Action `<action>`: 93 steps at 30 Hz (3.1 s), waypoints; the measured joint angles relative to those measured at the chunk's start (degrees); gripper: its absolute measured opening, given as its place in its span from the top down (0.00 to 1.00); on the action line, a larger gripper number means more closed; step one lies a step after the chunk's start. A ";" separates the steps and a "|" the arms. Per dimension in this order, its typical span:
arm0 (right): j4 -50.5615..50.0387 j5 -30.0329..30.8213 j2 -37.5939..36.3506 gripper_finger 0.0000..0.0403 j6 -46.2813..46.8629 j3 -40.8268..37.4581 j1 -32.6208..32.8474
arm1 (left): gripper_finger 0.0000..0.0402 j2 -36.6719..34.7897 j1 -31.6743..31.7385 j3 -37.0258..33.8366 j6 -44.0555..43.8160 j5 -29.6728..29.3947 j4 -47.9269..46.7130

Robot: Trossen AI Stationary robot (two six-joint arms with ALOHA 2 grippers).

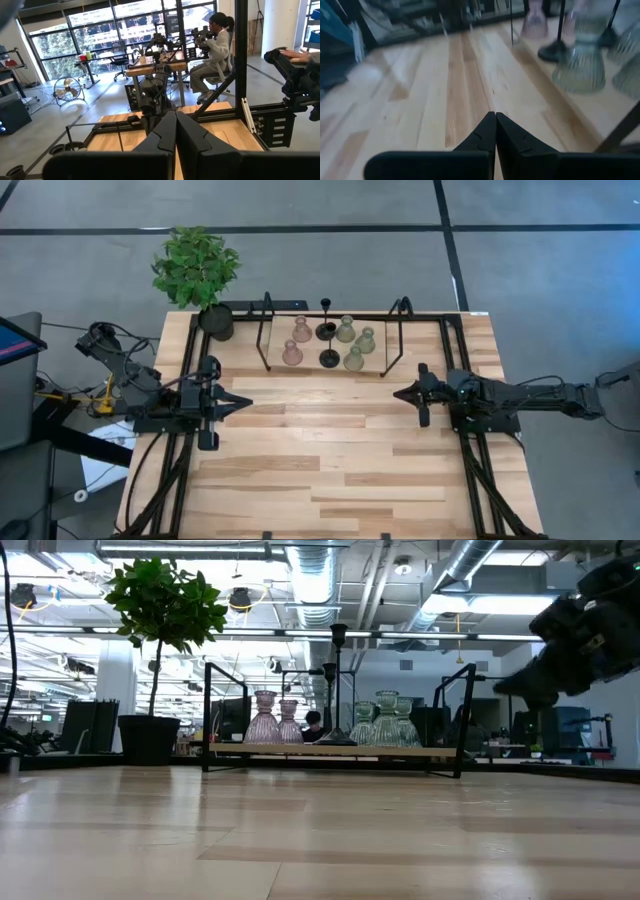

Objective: Pick & Place candle stick holders
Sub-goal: Return to Home Position

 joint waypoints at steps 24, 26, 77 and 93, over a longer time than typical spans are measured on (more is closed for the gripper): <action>1.25 -0.02 -18.84 1.00 0.00 -0.01 2.38 | 0.99 -0.02 -0.04 -0.02 0.02 0.02 0.00; 1.35 -0.04 -18.84 1.00 0.00 0.00 3.15 | 0.99 -0.02 -0.04 -0.02 0.02 0.02 0.00; 0.03 -0.02 -18.84 1.00 0.00 -0.01 3.85 | 0.99 -30.18 21.20 -8.87 -5.94 24.44 -6.49; 0.04 -0.02 -18.84 1.00 0.00 -0.01 3.85 | 0.99 -38.19 20.60 -7.22 -5.30 26.65 -13.76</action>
